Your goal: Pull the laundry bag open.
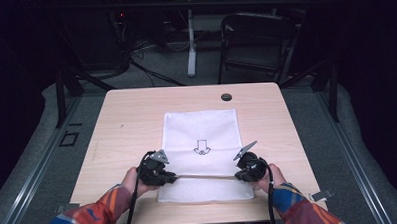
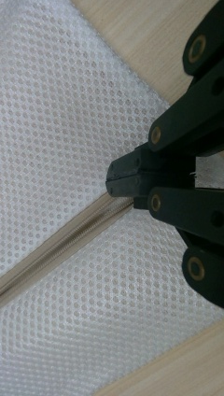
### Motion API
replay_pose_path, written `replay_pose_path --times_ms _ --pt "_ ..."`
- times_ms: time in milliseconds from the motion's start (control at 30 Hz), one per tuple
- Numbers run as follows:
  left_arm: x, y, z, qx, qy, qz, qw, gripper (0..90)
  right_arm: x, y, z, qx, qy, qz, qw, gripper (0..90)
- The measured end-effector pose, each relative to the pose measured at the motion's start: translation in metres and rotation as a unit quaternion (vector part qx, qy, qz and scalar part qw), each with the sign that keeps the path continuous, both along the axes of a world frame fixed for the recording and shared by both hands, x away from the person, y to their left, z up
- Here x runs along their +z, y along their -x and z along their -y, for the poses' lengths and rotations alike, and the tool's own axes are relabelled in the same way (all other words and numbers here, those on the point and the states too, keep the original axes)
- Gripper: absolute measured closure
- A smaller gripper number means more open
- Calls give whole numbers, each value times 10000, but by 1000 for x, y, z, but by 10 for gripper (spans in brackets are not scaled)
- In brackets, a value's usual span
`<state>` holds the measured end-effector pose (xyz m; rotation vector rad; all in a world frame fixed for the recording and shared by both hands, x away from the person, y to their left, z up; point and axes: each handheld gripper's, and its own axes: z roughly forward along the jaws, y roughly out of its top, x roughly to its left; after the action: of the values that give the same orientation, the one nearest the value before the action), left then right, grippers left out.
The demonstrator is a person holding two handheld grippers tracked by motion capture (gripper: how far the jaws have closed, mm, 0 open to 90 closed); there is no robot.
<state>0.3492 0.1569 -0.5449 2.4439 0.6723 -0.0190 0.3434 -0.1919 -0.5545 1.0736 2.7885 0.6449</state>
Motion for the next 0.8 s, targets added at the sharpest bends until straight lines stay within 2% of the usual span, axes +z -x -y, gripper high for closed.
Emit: replay_pose_path --times_ms 67,100,200,267,433,800 --pt "1 0 -7 104 28 -19 9999 817 -1 1 -1 -77 -50 39 10000 900" --pt "1 0 -10 104 32 -26 9999 816 1 -1 0 30 76 -2 10000 900" --pt "3 3 -10 61 35 3 10000 816 1 -1 -1 35 103 -5 9999 900" --pt "2 2 -11 83 36 -82 9999 816 1 -1 -1 38 103 1 9999 900" --pt "2 3 -13 79 49 -116 9999 815 1 -1 0 47 90 -5 9999 900" --pt "3 4 -26 254 -10 -143 9996 815 1 -1 -1 23 70 -16 10000 900"
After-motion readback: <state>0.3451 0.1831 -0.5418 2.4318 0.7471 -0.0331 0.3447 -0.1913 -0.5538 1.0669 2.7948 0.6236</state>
